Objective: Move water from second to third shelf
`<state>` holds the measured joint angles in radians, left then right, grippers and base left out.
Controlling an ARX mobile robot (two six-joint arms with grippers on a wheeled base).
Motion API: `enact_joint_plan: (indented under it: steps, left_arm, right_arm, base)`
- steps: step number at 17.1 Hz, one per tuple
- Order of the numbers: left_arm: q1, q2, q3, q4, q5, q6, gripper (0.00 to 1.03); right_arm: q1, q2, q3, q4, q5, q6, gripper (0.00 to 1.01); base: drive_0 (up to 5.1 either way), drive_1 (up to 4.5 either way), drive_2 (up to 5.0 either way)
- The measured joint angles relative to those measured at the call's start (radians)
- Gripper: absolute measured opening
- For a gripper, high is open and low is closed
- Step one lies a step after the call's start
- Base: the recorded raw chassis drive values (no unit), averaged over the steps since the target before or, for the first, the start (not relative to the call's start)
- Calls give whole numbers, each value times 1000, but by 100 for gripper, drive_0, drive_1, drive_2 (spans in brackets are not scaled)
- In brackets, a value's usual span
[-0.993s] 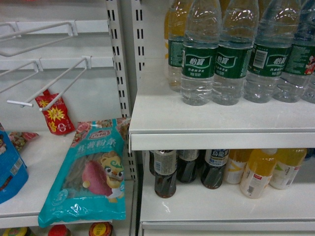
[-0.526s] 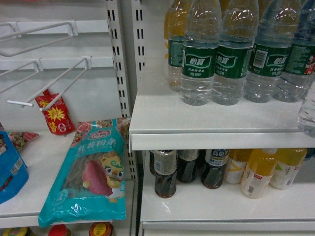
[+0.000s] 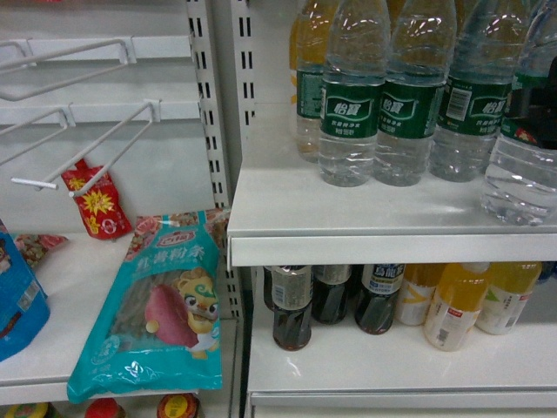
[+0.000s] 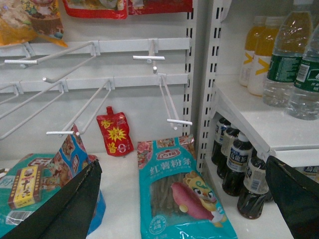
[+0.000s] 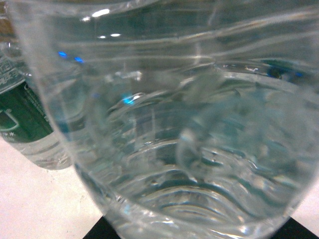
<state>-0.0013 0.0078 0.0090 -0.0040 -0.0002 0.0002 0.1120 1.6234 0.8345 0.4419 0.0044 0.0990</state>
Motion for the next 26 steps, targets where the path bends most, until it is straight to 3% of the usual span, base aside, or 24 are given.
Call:
enact_joint_plan:
  steps: [6, 24, 26]
  left_arm:
    - [0, 0, 0, 0, 0, 0, 98]
    - [0, 0, 0, 0, 0, 0, 98]
    - [0, 0, 0, 0, 0, 0, 98]
  right_arm:
    - [6, 100, 116, -39, 15, 39, 39]
    - [6, 149, 159, -47, 32, 48, 40]
    - [3, 149, 163, -18, 29, 50, 87]
  base:
    - [-499, 246, 246]
    - [-499, 246, 246]
    - [-250, 123, 123]
